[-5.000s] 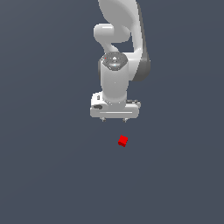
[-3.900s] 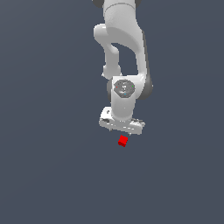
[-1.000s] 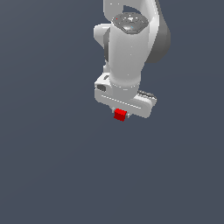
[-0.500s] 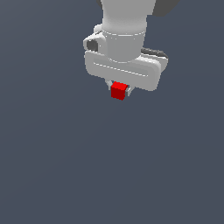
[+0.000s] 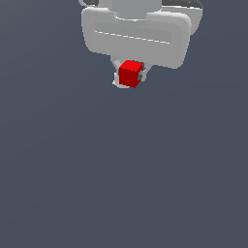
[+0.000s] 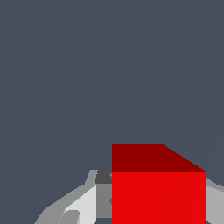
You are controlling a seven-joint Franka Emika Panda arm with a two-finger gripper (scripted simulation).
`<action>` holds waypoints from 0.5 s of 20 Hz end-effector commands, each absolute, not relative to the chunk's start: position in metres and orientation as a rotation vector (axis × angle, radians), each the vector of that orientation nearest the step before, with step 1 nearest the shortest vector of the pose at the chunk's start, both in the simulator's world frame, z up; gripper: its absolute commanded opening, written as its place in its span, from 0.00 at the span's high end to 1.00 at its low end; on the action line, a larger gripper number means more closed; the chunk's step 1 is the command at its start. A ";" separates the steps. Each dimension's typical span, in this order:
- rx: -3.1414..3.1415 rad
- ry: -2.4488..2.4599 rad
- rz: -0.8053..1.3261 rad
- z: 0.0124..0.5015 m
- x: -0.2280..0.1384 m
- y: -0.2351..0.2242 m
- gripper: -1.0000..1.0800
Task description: Pick up the red cube and move it to a goal position.
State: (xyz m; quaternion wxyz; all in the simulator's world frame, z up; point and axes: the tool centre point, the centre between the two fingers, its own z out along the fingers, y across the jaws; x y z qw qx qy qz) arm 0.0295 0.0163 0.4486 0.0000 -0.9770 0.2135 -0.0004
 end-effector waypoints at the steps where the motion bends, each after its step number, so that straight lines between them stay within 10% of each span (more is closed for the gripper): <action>1: -3.070 0.670 0.000 0.460 0.030 0.015 1.00; 10: -3.070 0.670 0.000 0.477 0.032 0.014 1.00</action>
